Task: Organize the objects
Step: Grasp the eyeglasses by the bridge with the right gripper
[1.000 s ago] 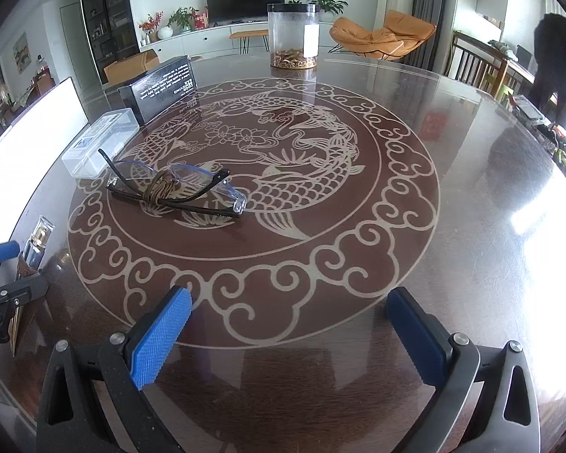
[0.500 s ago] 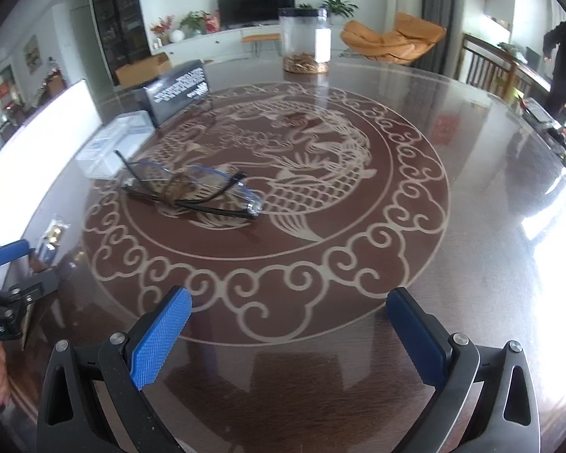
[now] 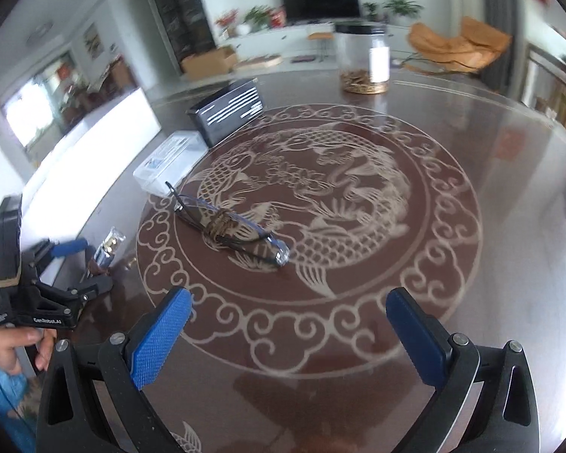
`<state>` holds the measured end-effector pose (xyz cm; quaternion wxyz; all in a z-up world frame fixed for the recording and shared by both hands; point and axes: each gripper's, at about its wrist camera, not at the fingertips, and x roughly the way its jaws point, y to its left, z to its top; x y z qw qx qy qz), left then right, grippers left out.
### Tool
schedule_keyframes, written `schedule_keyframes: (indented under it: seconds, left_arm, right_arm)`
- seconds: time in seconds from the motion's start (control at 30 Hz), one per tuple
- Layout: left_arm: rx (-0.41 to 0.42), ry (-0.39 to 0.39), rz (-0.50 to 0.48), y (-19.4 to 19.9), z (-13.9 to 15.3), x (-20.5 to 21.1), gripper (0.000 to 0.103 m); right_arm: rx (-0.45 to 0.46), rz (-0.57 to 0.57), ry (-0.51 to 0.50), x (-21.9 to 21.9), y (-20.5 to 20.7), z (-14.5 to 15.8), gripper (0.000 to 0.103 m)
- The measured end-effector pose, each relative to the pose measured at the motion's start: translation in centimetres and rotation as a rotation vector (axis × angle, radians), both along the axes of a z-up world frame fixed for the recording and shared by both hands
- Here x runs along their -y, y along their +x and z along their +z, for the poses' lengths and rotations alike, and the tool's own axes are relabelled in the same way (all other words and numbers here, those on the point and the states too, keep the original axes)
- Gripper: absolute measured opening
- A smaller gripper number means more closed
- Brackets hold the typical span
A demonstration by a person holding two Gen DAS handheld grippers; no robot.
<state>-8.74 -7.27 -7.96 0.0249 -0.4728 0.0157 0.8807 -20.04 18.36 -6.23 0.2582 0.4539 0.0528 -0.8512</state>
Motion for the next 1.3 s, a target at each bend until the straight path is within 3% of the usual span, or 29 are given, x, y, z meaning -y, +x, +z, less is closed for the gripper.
schedule_keyframes:
  seconds: [0.17, 0.33, 0.43, 0.5, 0.57, 0.6, 0.63, 0.7, 0.87, 1.0, 1.03, 1.07, 1.13, 1.23, 1.27, 1.3]
  left_arm:
    - [0.0, 0.0, 0.0, 0.0, -0.1, 0.0, 0.103]
    - [0.001, -0.003, 0.0, 0.2, -0.1, -0.3, 0.103]
    - [0.0, -0.002, -0.007, 0.3, 0.1, -0.3, 0.103]
    - [0.001, -0.003, -0.006, 0.3, 0.2, -0.4, 0.103]
    - [0.0, -0.002, -0.006, 0.2, 0.2, -0.5, 0.103]
    - [0.001, -0.003, -0.006, 0.2, 0.2, -0.5, 0.103]
    - [0.002, -0.003, -0.007, 0.2, 0.2, -0.5, 0.103]
    - [0.004, -0.003, -0.01, 0.4, 0.2, -0.5, 0.103]
    - [0.024, -0.004, -0.043, 1.2, 0.2, -0.8, 0.103]
    - [0.065, -0.007, -0.082, 1.3, 0.3, -0.7, 0.103]
    - [0.069, -0.008, -0.085, 1.4, 0.3, -0.7, 0.103]
    - [0.071, -0.009, -0.087, 1.3, 0.2, -0.7, 0.103]
    - [0.074, -0.011, -0.098, 1.3, 0.2, -0.9, 0.103]
    - [0.034, -0.01, -0.162, 1.7, 0.7, -1.8, 0.076]
    - [0.022, -0.011, -0.18, 1.8, 0.8, -2.2, 0.062]
    - [0.01, -0.012, -0.195, 2.0, 0.9, -2.5, 0.039]
  right_arm:
    - [0.0, 0.096, 0.073, 4.6, -1.9, -0.2, 0.103]
    - [0.002, 0.203, 0.211, 10.7, -3.1, -1.9, 0.103]
    - [0.03, 0.231, 0.237, 12.7, -3.4, -2.9, 0.103]
    - [0.055, 0.234, 0.231, 13.5, -3.4, -3.5, 0.093]
    - [0.037, 0.199, 0.208, 13.3, -3.0, -3.0, 0.062]
    - [0.041, 0.178, 0.205, 13.2, -2.9, -2.8, 0.055]
    - [0.052, 0.157, 0.2, 12.9, -2.8, -2.6, 0.04]
    - [0.096, 0.118, 0.166, 12.1, -2.1, -2.4, 0.031]
    - [0.141, 0.051, 0.147, 9.2, 2.0, -1.9, 0.031]
    - [0.195, 0.014, 0.048, 6.2, 4.4, -1.7, 0.032]
    - [0.2, 0.002, 0.037, 5.7, 4.6, -1.6, 0.036]
    - [0.211, -0.007, 0.032, 5.0, 4.6, -1.5, 0.049]
    - [0.217, -0.002, 0.044, 4.7, 4.4, -1.2, 0.063]
    - [0.192, 0.018, 0.074, 5.3, 3.8, -0.3, 0.064]
    - [0.2, 0.029, 0.081, 5.8, 3.4, -0.1, 0.067]
    - [0.219, 0.05, 0.092, 6.3, 3.1, -0.1, 0.07]
